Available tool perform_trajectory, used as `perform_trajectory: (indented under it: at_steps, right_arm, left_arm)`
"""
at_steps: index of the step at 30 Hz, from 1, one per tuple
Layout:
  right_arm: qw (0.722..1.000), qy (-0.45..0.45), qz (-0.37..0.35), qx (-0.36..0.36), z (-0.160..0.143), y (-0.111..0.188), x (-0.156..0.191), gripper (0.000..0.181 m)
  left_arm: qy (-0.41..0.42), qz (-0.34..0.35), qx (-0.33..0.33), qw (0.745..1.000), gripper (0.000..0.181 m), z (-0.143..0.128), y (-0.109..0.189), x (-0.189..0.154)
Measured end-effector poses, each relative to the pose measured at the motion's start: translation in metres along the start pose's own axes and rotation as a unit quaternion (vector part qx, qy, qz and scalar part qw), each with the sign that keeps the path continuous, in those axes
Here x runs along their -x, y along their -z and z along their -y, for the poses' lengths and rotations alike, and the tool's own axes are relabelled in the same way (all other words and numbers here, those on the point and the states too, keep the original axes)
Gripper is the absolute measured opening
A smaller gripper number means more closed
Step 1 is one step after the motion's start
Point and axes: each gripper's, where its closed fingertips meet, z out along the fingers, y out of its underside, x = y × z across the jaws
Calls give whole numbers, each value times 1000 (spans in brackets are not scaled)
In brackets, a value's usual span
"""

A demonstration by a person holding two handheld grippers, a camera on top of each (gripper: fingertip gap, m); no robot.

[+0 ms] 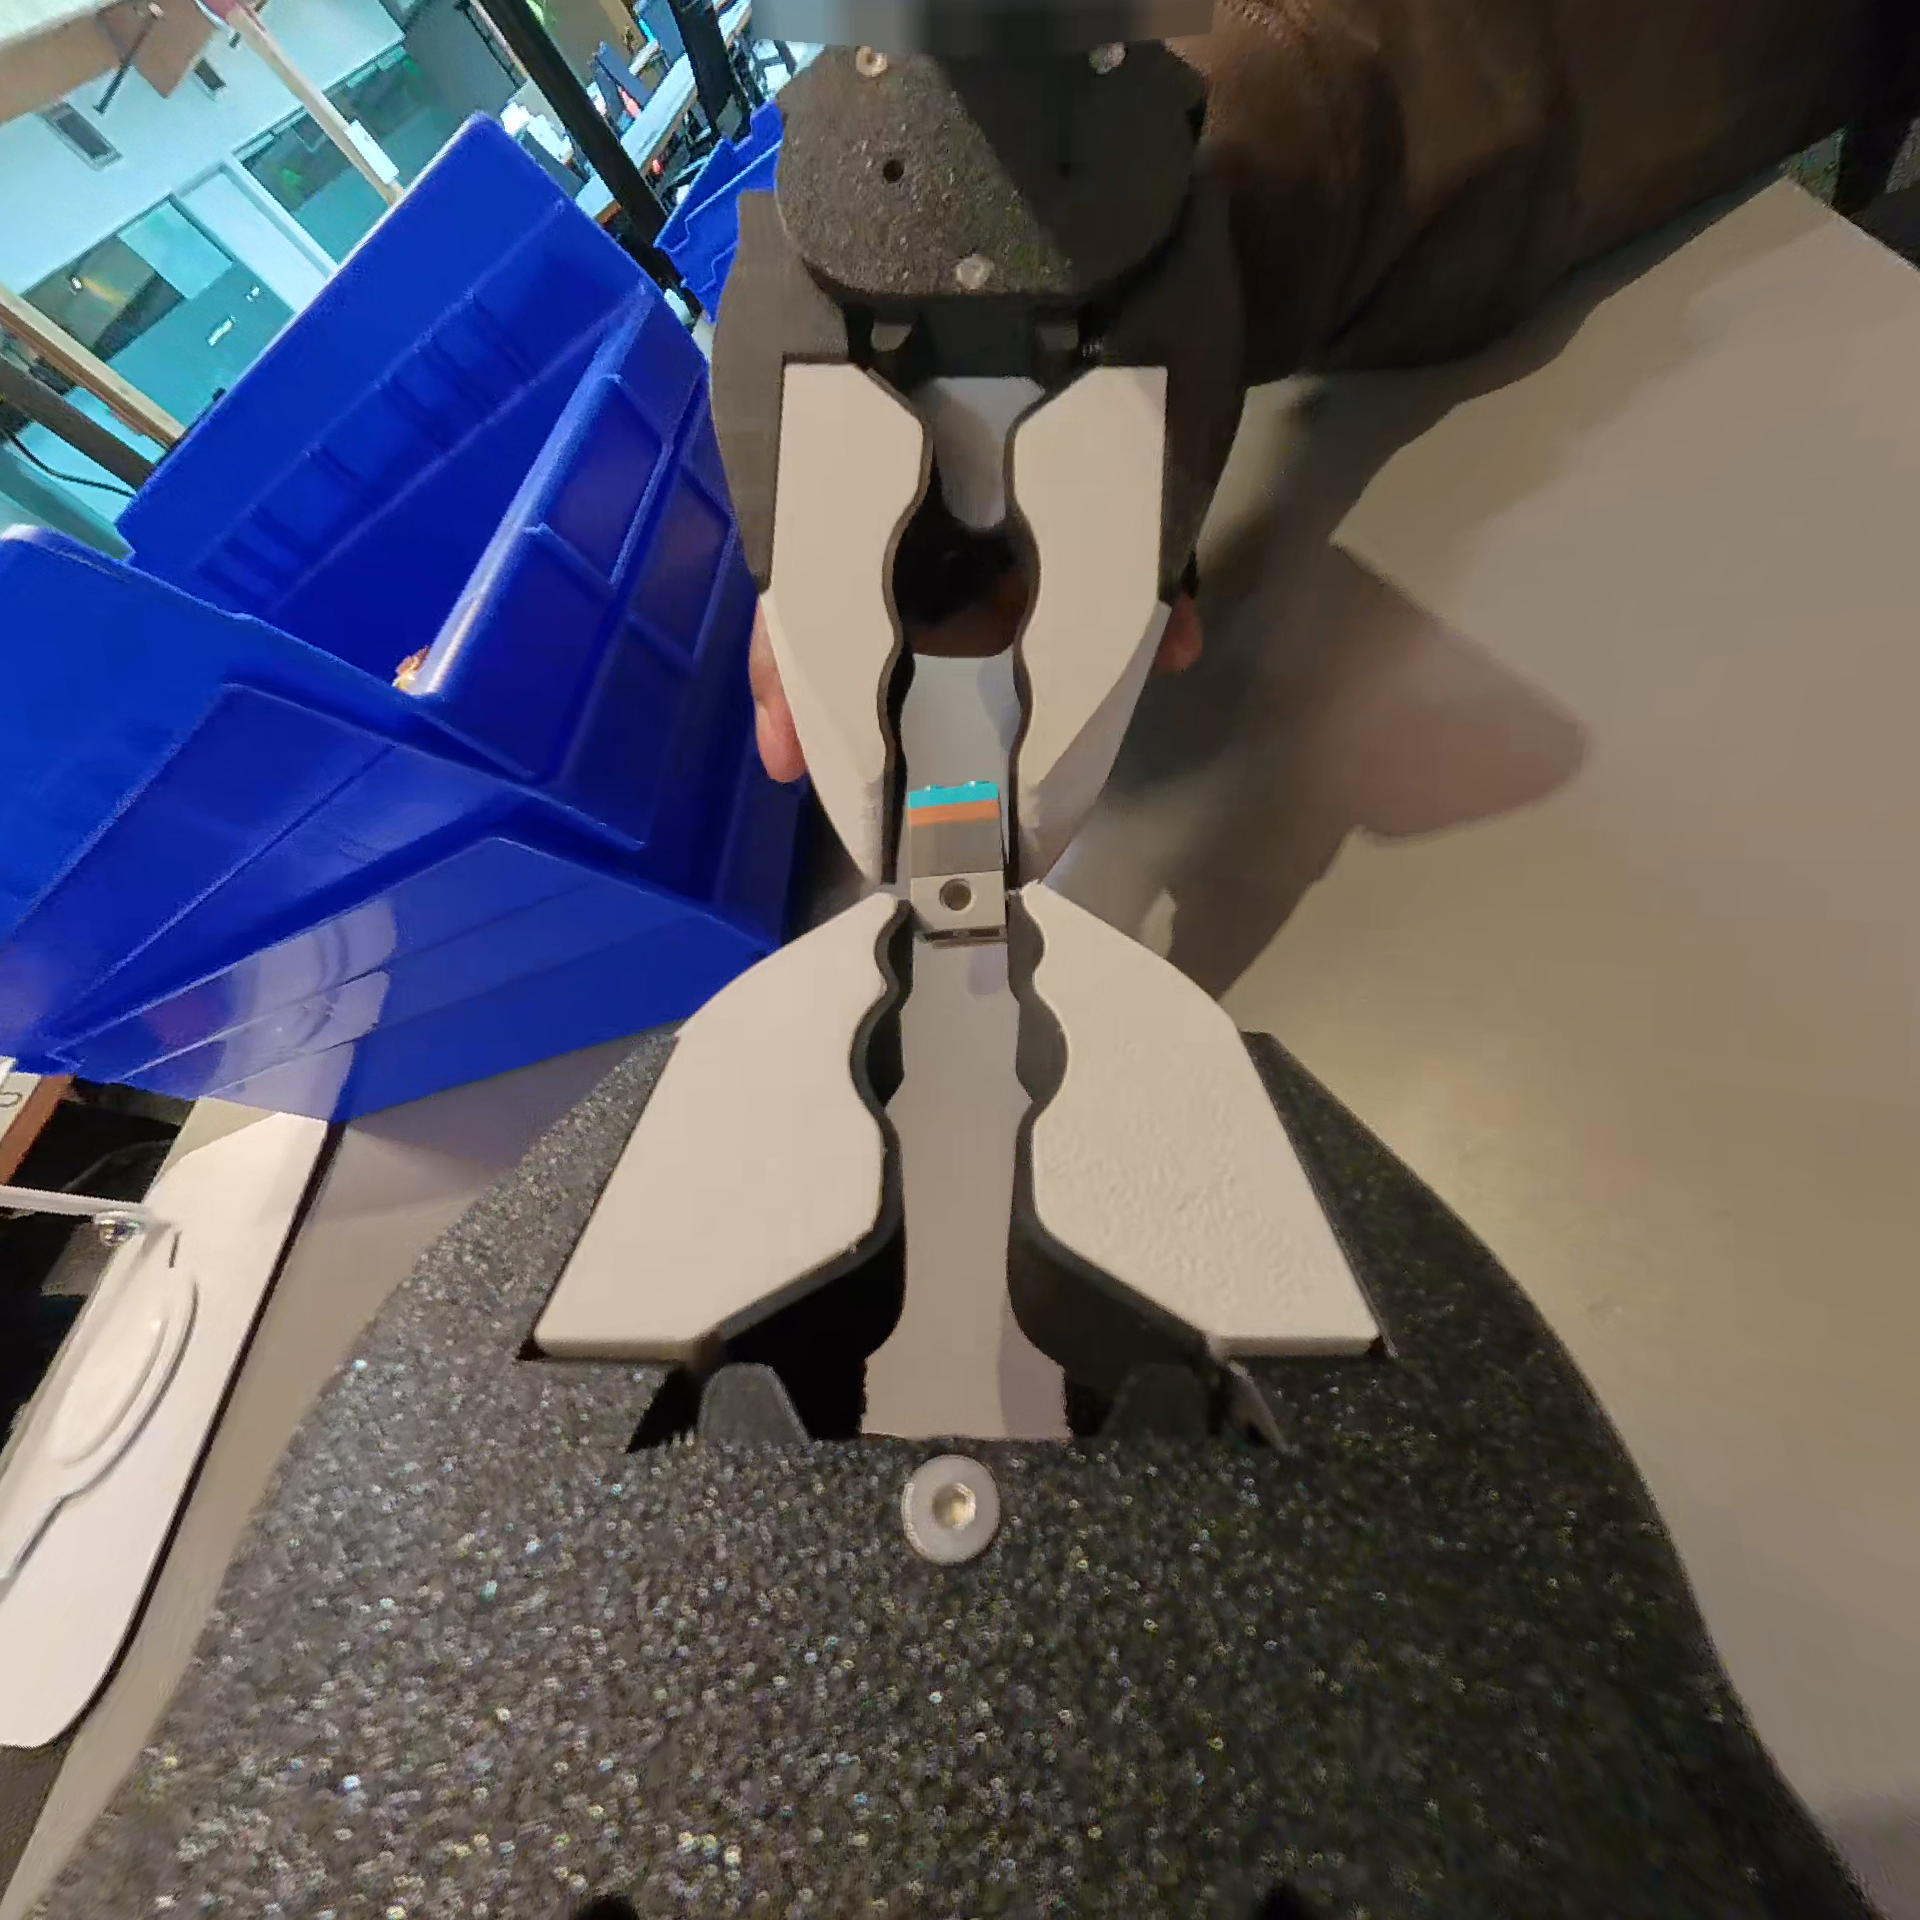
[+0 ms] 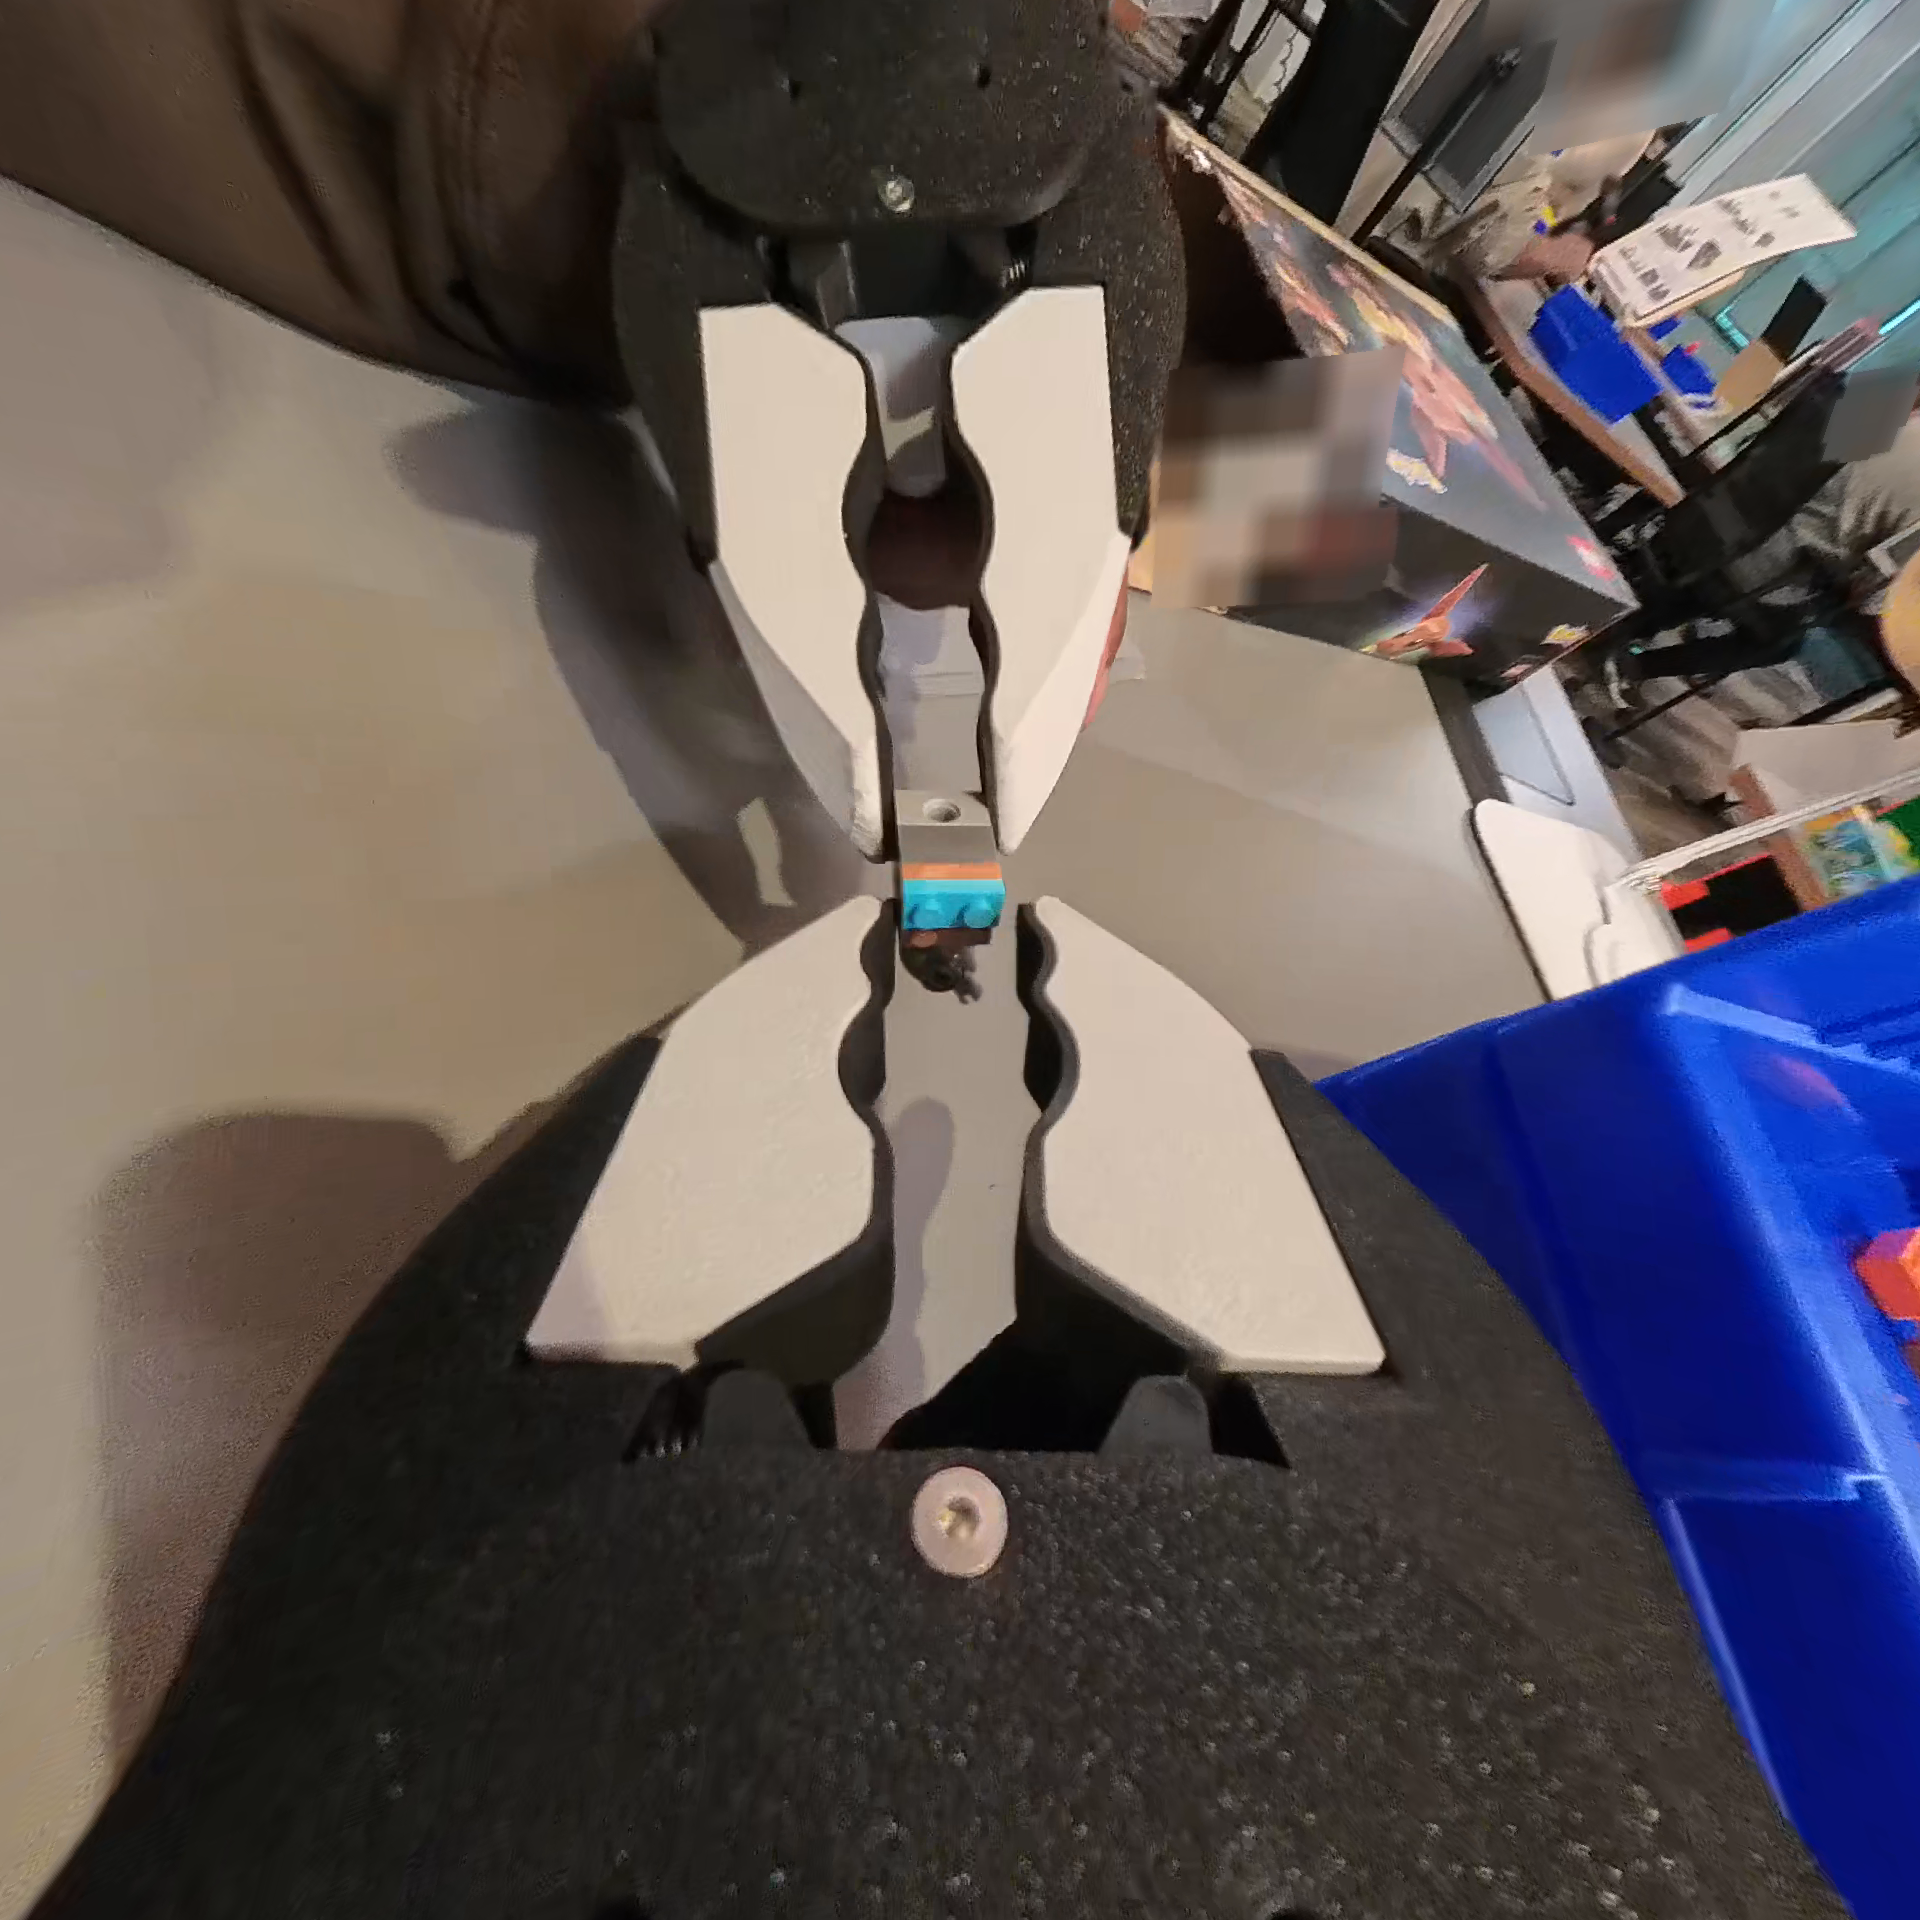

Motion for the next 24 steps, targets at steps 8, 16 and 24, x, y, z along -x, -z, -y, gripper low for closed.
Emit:
perform_trajectory:
  at_steps: [8,16,24]
  right_arm:
    - [1000,6,2,-13,2,0,2,18]
    - [999,-15,-4,-36,5,3,-3,17]
    - [998,-19,13,-62,13,4,3,17]
  left_arm:
    - [22,-12,26,999,17,-7,-1,-2]
    - [65,-4,-11,998,24,-1,1,5]
    - [50,-23,-38,998,17,6,1,-4]
